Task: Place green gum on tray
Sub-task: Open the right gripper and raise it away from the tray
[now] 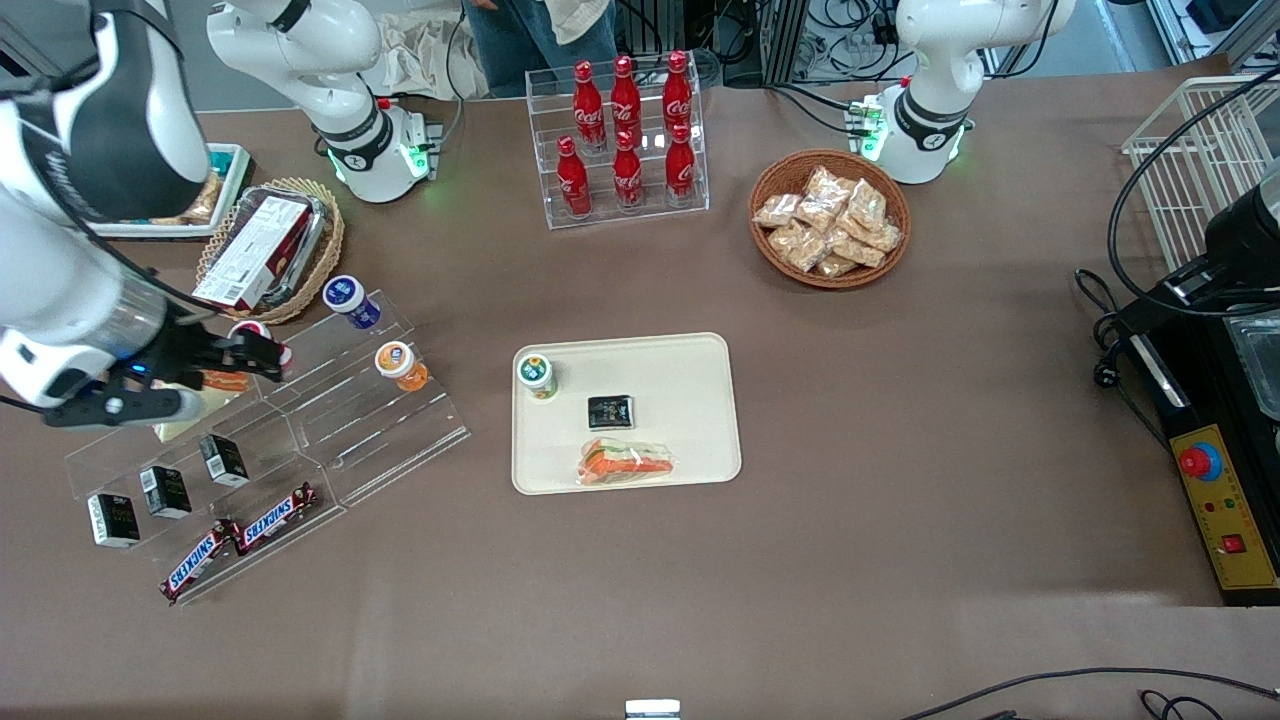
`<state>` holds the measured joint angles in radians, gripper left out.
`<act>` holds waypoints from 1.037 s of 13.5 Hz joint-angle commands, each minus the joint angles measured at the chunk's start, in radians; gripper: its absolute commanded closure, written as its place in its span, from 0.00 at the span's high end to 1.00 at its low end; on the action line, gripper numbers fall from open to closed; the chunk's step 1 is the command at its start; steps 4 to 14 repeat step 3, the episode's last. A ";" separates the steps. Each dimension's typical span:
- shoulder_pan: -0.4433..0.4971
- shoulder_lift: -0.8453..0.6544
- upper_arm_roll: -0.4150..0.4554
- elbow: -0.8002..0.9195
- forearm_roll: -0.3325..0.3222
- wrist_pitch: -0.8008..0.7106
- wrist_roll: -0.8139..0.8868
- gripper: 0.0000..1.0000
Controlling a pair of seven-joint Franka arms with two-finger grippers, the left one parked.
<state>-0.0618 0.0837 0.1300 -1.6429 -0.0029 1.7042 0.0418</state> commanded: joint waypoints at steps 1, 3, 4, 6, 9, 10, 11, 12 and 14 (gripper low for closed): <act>-0.003 -0.047 -0.036 -0.031 0.000 -0.009 -0.037 1.00; -0.024 -0.053 -0.053 -0.029 0.003 -0.011 -0.071 1.00; -0.024 -0.053 -0.053 -0.029 0.003 -0.011 -0.071 1.00; -0.024 -0.053 -0.053 -0.029 0.003 -0.011 -0.071 1.00; -0.024 -0.053 -0.053 -0.029 0.003 -0.011 -0.071 1.00; -0.024 -0.053 -0.053 -0.029 0.003 -0.011 -0.071 1.00; -0.024 -0.053 -0.053 -0.029 0.003 -0.011 -0.071 1.00; -0.024 -0.053 -0.053 -0.029 0.003 -0.011 -0.071 1.00; -0.024 -0.053 -0.053 -0.029 0.003 -0.011 -0.071 1.00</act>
